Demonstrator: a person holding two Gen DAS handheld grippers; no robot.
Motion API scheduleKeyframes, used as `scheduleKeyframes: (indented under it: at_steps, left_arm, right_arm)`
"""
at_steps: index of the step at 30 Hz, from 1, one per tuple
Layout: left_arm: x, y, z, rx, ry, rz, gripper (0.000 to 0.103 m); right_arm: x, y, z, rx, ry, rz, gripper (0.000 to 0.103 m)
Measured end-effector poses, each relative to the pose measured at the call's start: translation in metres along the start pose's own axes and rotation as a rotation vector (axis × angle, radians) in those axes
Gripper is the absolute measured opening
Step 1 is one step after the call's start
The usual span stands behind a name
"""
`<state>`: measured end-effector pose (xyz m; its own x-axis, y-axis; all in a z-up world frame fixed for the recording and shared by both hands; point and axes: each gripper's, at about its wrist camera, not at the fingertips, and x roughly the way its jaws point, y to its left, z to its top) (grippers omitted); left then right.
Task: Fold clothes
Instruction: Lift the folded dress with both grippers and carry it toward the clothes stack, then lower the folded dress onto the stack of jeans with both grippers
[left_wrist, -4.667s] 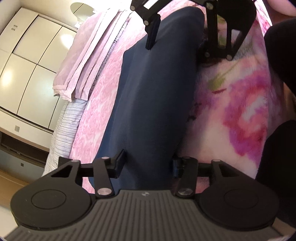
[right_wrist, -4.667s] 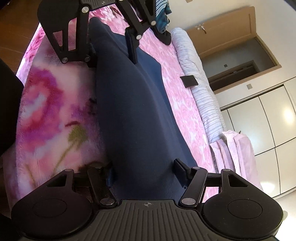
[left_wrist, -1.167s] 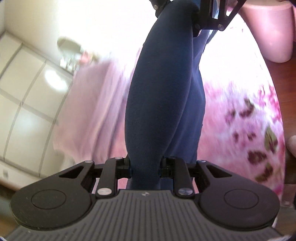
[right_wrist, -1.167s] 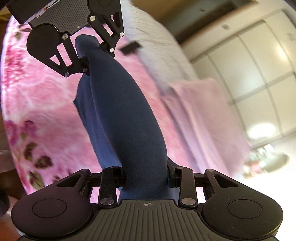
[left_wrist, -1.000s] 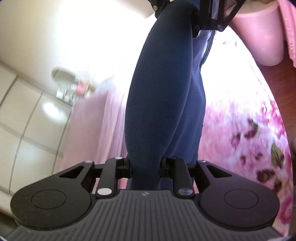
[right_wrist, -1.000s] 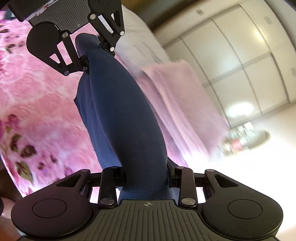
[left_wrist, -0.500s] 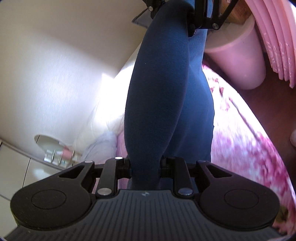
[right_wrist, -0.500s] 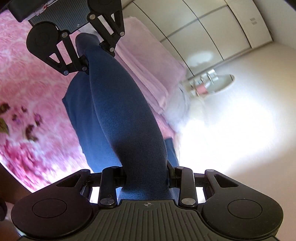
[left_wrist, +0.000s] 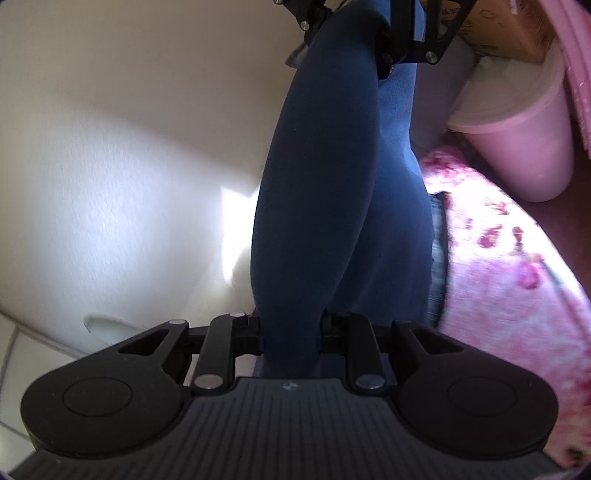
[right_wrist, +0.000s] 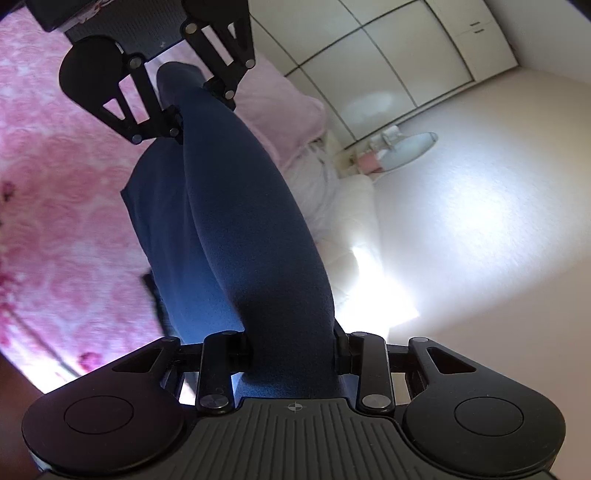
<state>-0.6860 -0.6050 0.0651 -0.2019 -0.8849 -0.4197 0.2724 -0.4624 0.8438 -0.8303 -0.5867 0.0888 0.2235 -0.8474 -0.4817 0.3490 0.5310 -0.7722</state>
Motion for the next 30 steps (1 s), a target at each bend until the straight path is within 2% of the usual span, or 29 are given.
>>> scheduleKeyframes:
  at_steps: [4,9,12,15,16,19,22,23,24,26,30]
  left_arm:
    - [0.041,0.032,0.009,0.025,-0.014,0.041,0.02]
    - [0.098,0.063,0.02,0.039,0.017,0.1,0.02]
    - [0.139,0.079,0.028,0.031,0.052,0.155,0.02]
    - [0.186,0.076,0.032,-0.018,0.108,0.192,0.02]
    - [0.201,0.067,0.03,-0.025,0.124,0.187,0.02]
    - [0.248,0.01,0.014,-0.053,0.187,0.104,0.024]
    - [0.29,-0.064,-0.005,-0.055,0.302,-0.086,0.029]
    - [0.294,-0.083,-0.008,-0.041,0.319,-0.109,0.029]
    - [0.296,-0.1,-0.01,-0.029,0.331,-0.123,0.029]
    - [0.289,-0.111,-0.012,-0.038,0.319,-0.068,0.027]
    - [0.277,-0.105,-0.021,-0.09,0.343,-0.051,0.028]
  right_arm:
    - [0.028,-0.031,-0.001,0.021,-0.011,-0.031,0.033]
    - [0.078,-0.08,-0.012,0.004,-0.053,-0.046,0.033]
    - [0.121,-0.109,-0.021,-0.029,-0.112,-0.065,0.033]
    - [0.167,-0.118,-0.039,-0.041,-0.173,-0.071,0.033]
    - [0.182,-0.12,-0.046,-0.045,-0.194,-0.072,0.034]
    - [0.228,-0.085,-0.08,-0.039,-0.199,0.007,0.036]
    - [0.267,-0.02,-0.119,-0.124,-0.106,0.22,0.039]
    - [0.28,0.002,-0.132,-0.154,-0.073,0.293,0.041]
    - [0.278,0.009,-0.138,-0.155,-0.079,0.295,0.044]
    - [0.269,0.018,-0.149,-0.15,-0.103,0.277,0.048]
    - [0.252,0.018,-0.161,-0.148,-0.102,0.262,0.053]
